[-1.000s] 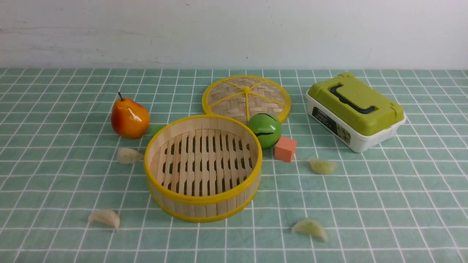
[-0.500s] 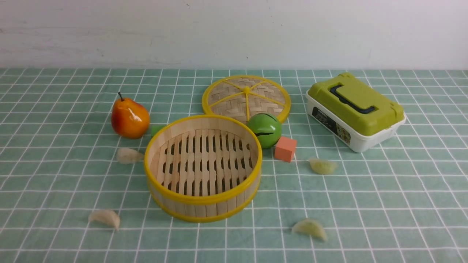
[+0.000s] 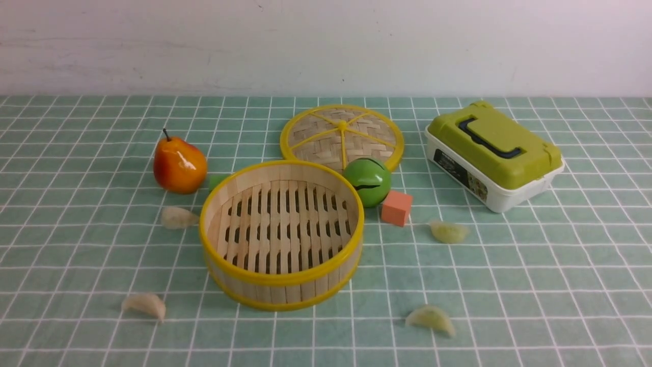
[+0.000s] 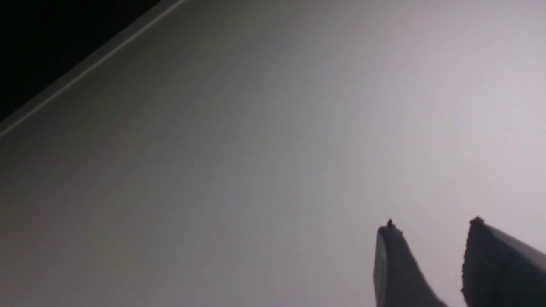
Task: Put the dumplings into the steamer on the table with the blue tablecloth.
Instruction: 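Reach for and grasp a dumpling on the table with the left gripper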
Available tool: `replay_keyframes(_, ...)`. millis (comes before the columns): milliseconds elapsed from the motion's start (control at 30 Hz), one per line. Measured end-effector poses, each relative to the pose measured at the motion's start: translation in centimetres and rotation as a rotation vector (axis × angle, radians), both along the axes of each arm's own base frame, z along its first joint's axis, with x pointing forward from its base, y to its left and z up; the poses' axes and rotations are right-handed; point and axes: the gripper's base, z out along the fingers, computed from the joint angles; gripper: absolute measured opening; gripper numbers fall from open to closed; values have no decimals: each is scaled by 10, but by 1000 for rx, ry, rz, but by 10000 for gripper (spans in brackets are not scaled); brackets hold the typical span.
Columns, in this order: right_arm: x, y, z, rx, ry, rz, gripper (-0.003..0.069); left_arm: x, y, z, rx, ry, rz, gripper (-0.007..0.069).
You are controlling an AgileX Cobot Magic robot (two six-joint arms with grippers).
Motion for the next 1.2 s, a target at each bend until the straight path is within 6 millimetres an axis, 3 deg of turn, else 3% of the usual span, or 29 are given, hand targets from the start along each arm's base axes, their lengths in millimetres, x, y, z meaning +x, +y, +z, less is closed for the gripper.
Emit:
replay_keyframes(33,4,3,15,-67,82,-26,240,-2,-1,24,32,51,10,23)
replay_keyframes(133,24,7,31,-239,293,-110,240,16,-2,57,115,233,44,-14)
replay_keyframes(200,39,9,31,-329,418,-149,240,38,-2,60,138,379,47,-14)
replay_keyframes(300,60,10,20,-394,566,-162,240,70,-3,52,148,549,40,-14)
replay_keyframes(500,90,11,2,-379,793,-120,220,136,-8,9,75,993,-25,-14)
replay_keyframes(633,106,9,-18,-367,1106,-107,85,175,-14,-7,66,1253,-78,-14)
replay_keyframes(733,111,10,-33,-425,1322,-102,-3,198,-17,-10,85,1336,-104,-13)
replay_keyframes(800,112,15,-44,-517,1499,-71,-20,220,-20,-10,118,1406,-127,10)
replay_keyframes(833,112,15,-44,-531,1511,-70,-20,222,-20,-12,122,1415,-128,10)
replay_keyframes(933,108,26,-55,-694,1663,36,-20,250,-25,-12,203,1560,-195,102)
replay_keyframes(1067,105,35,-59,-808,1653,115,-20,283,-29,-16,260,1666,-248,239)
replay_keyframes(1200,108,37,-59,-798,1605,120,-20,311,-30,-23,244,1678,-245,314)
